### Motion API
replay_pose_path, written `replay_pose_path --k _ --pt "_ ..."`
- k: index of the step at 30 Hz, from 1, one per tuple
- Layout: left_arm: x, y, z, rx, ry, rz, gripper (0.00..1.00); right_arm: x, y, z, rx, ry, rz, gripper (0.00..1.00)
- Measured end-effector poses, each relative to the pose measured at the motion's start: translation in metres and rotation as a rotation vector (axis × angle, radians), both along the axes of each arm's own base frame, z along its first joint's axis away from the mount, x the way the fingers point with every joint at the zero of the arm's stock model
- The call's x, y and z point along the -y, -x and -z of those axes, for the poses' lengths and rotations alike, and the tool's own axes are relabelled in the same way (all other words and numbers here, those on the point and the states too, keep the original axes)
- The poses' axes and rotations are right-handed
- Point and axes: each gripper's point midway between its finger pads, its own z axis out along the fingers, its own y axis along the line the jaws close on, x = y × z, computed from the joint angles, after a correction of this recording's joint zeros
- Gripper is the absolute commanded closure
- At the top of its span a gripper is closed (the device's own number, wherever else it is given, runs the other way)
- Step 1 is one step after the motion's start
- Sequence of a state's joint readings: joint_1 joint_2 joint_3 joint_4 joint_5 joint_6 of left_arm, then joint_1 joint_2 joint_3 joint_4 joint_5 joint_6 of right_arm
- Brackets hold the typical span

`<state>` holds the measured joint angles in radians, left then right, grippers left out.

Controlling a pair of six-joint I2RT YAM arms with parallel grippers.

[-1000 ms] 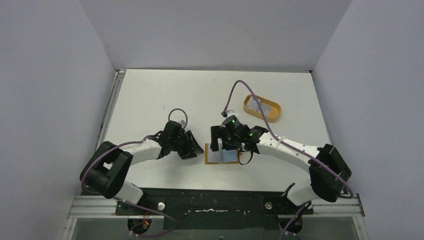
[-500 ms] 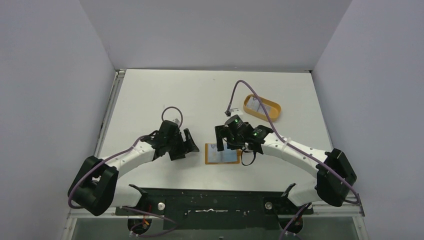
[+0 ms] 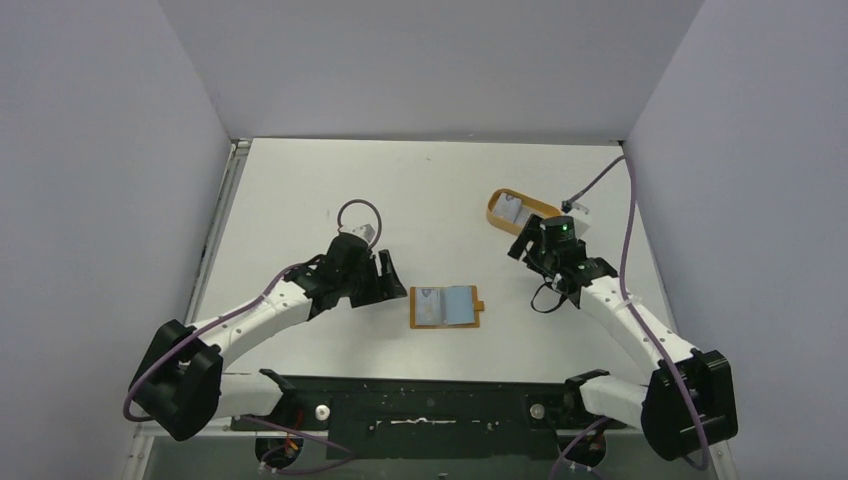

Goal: Put the credit cards into the card holder
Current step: Pick up the credit card from the storage box.

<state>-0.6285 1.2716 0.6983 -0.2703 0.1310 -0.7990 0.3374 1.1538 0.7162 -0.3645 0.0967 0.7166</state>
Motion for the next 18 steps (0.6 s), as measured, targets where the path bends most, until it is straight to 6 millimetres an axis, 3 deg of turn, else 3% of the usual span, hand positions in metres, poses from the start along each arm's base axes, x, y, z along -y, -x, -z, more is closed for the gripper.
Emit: replay_pose_path --k 5,8,13,18 --pt "-0.007 -0.005 -0.007 0.037 -0.007 -0.025 0.35 0.035 -0.04 -0.012 0.107 -0.006 0.189 0.19" --pt "-0.012 -0.008 -0.015 0.066 0.002 -0.041 0.35 0.044 -0.068 -0.01 0.115 -0.003 0.238 0.18" --pt "-0.017 -0.011 -0.013 0.065 0.002 -0.06 0.35 0.038 -0.131 -0.005 0.101 -0.02 0.236 0.18" --pt "-0.022 -0.008 -0.006 0.044 -0.002 -0.067 0.35 0.029 -0.162 0.017 0.063 -0.047 0.194 0.22"
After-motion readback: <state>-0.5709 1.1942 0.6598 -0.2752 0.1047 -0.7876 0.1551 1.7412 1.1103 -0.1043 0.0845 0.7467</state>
